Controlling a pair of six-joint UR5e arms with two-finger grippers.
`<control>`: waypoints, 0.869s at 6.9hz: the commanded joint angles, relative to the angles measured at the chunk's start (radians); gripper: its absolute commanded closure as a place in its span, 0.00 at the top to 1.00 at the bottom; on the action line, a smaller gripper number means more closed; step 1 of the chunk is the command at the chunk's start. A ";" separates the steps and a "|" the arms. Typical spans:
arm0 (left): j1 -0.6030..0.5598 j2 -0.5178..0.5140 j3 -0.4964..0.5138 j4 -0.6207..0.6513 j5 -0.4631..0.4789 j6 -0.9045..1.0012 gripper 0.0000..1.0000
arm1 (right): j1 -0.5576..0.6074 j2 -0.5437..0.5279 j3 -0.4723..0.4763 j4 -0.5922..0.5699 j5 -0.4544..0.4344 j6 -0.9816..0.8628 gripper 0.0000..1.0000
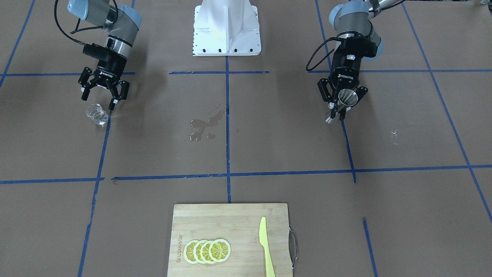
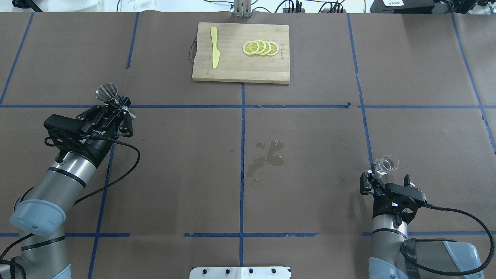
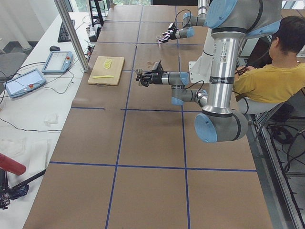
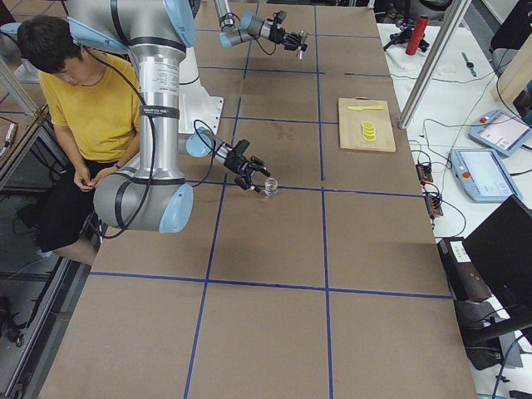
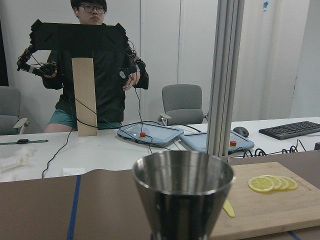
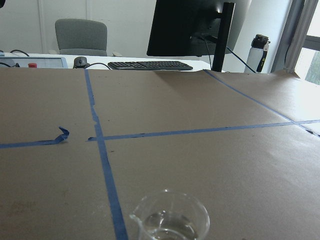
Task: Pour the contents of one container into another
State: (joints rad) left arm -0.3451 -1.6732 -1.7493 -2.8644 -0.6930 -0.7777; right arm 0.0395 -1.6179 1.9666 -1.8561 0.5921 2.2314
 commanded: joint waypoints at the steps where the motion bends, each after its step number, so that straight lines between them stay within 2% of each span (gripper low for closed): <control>1: 0.000 0.001 0.001 -0.001 0.001 0.000 0.00 | 0.002 0.010 -0.021 0.000 0.002 0.004 0.98; 6: 0.000 0.010 -0.002 -0.003 0.004 0.000 0.00 | 0.026 0.027 -0.072 0.006 0.003 -0.006 0.98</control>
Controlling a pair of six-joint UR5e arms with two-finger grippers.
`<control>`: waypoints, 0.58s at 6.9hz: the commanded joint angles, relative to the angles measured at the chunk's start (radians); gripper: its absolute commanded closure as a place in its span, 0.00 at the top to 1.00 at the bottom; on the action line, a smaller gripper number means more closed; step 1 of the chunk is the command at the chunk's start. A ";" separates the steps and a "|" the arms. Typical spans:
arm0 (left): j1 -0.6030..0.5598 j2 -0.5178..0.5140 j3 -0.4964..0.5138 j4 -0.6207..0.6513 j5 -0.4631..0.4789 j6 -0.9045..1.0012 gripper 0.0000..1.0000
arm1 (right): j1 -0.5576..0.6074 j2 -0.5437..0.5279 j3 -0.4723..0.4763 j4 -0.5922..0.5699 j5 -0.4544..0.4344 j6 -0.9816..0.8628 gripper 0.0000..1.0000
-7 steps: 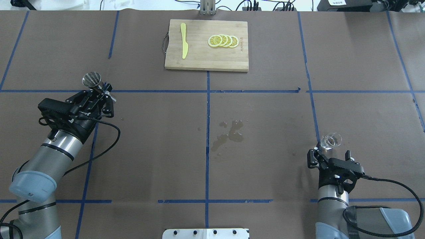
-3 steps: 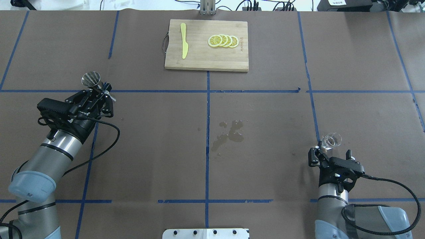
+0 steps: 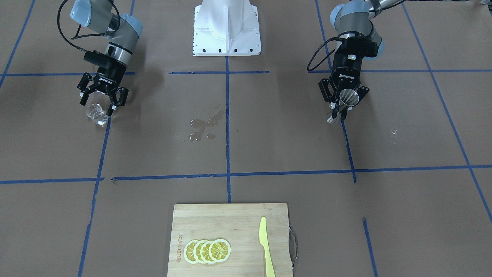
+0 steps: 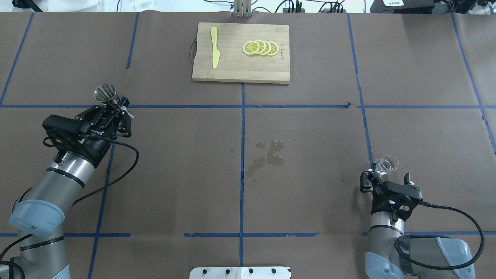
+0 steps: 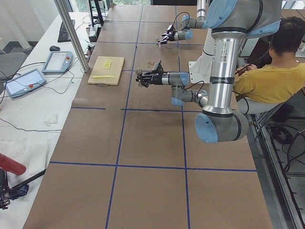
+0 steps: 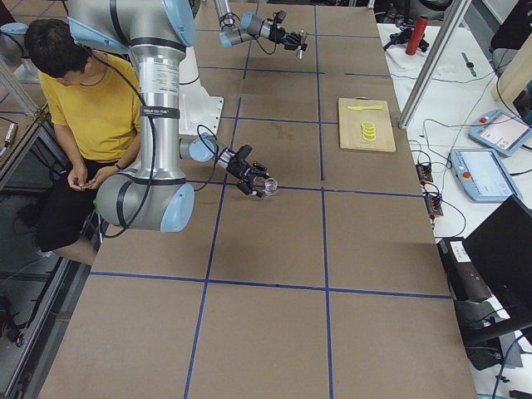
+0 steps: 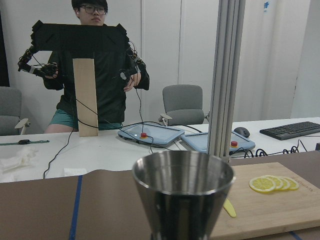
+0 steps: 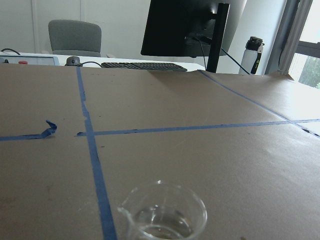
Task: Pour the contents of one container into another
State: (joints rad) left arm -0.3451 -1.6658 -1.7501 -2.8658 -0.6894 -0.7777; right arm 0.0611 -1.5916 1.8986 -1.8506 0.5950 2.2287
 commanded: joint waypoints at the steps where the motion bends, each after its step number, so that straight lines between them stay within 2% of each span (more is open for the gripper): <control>1: 0.000 0.003 -0.002 -0.001 0.001 0.000 0.00 | 0.006 0.001 -0.006 0.001 0.002 -0.003 0.98; 4: 0.000 0.004 -0.006 -0.001 0.004 0.000 0.00 | 0.016 0.050 -0.047 0.002 0.000 -0.006 0.98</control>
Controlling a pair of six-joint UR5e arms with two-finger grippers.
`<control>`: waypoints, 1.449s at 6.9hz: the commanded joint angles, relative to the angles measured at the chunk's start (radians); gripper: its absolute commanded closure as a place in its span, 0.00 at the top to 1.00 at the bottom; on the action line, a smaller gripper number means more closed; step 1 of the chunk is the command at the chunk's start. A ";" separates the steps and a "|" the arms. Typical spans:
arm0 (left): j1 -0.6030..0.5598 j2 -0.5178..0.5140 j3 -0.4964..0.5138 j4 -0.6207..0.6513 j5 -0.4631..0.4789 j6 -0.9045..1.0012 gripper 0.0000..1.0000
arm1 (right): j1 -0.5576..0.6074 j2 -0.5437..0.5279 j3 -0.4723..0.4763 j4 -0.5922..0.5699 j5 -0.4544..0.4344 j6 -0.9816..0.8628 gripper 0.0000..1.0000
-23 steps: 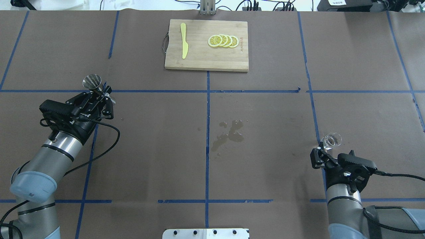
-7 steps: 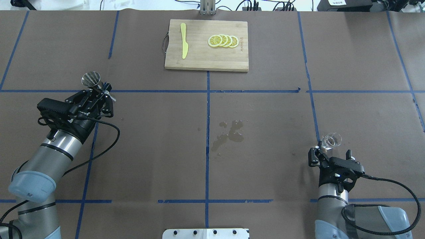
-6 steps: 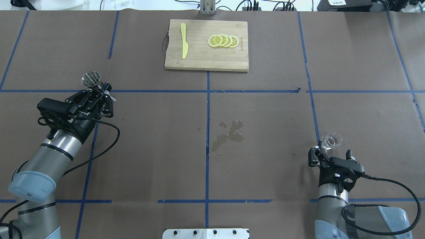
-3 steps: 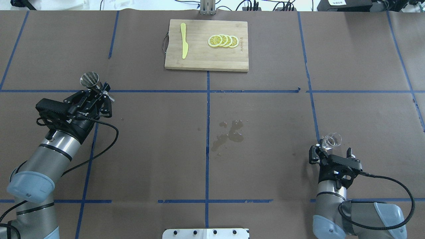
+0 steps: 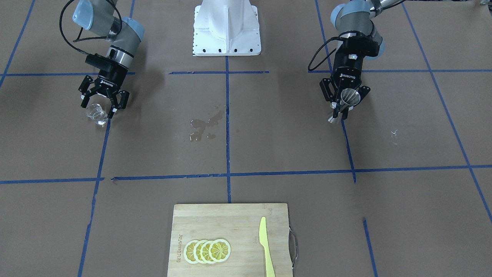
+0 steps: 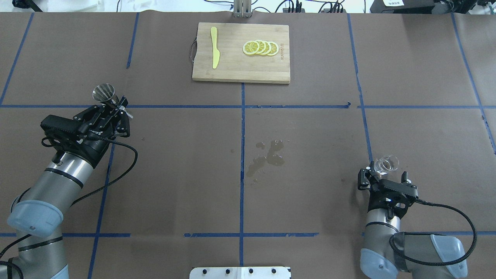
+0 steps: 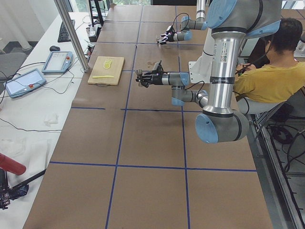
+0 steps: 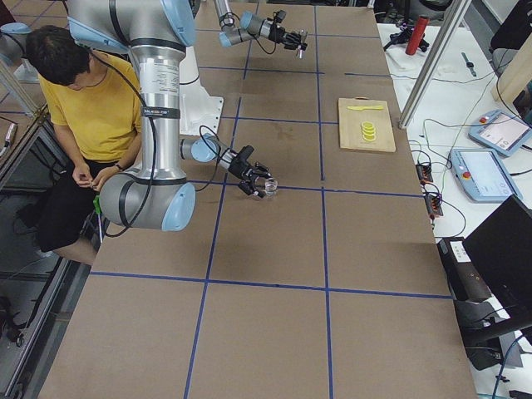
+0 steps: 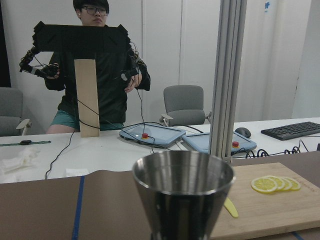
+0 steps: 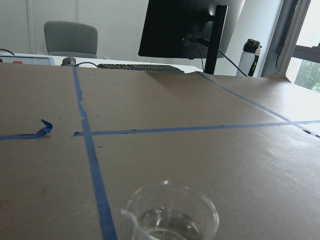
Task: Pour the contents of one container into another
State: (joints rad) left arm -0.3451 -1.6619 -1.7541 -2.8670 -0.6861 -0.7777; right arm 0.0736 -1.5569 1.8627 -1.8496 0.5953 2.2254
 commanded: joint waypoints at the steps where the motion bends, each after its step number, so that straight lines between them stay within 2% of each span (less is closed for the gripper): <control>1: 0.000 0.001 -0.002 0.000 0.000 0.000 0.00 | 0.008 0.015 -0.011 0.001 0.000 -0.004 0.97; 4: 0.000 0.002 -0.007 0.000 0.002 0.000 0.00 | 0.012 0.014 -0.014 0.001 -0.002 0.000 0.83; 5: 0.000 0.002 -0.007 0.000 0.002 0.000 0.00 | 0.012 0.014 -0.014 0.001 -0.002 0.002 0.75; 6: 0.000 0.002 -0.007 0.000 0.002 0.000 0.00 | 0.014 0.014 -0.014 0.001 -0.002 0.003 0.66; 7: 0.000 0.002 -0.008 0.000 0.002 0.000 0.00 | 0.012 0.014 -0.013 0.001 -0.002 0.005 0.49; 8: 0.000 0.002 -0.008 0.000 0.002 0.000 0.00 | 0.014 0.014 -0.013 0.001 -0.003 0.007 0.36; 10: 0.000 0.002 -0.008 0.000 0.002 0.000 0.00 | 0.023 0.014 -0.008 0.001 -0.003 -0.004 0.22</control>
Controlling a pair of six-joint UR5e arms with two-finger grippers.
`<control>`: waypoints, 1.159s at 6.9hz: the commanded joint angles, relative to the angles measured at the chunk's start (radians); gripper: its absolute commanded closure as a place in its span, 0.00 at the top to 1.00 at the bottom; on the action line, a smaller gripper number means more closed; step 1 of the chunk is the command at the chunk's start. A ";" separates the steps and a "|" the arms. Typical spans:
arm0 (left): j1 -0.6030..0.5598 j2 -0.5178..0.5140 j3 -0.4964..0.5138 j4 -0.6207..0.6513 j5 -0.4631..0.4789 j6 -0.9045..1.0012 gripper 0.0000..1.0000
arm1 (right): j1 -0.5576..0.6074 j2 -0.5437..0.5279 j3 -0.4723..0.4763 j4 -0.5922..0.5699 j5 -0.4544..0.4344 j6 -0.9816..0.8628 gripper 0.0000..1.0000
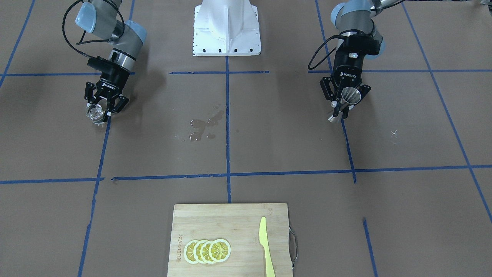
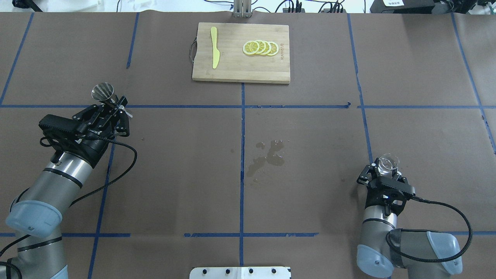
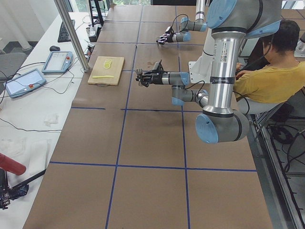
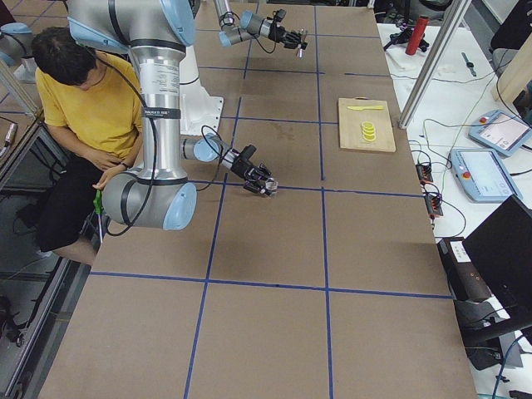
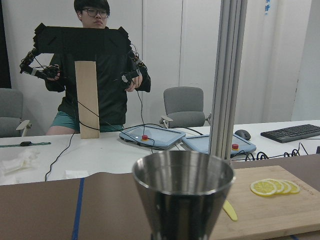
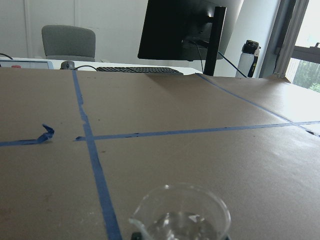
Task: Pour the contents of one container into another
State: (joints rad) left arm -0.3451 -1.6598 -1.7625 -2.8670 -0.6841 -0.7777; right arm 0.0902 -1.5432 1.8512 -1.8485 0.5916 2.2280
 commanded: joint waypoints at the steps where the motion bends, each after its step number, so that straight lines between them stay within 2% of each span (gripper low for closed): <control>1: 0.000 0.000 0.000 0.000 0.000 0.000 0.00 | 0.012 0.002 0.011 0.000 -0.001 -0.010 0.20; 3: 0.000 0.000 0.000 0.000 0.015 0.000 0.00 | 0.042 0.021 0.089 -0.002 0.000 -0.057 0.18; 5: 0.000 -0.001 0.000 0.000 0.018 0.000 0.00 | 0.049 0.041 0.099 -0.002 -0.045 -0.094 0.11; 6: 0.003 -0.003 0.003 0.000 0.017 0.000 0.00 | 0.052 0.054 0.106 0.000 -0.071 -0.187 0.09; 7: 0.006 -0.011 0.015 0.000 0.017 0.002 0.00 | 0.063 0.119 0.103 -0.002 -0.072 -0.223 0.04; 8: 0.009 -0.015 0.021 0.000 0.017 0.003 0.00 | 0.074 0.162 0.105 -0.002 -0.070 -0.235 0.03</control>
State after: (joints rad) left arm -0.3397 -1.6688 -1.7503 -2.8670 -0.6672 -0.7764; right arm 0.1518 -1.4376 1.9545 -1.8496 0.5250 2.0263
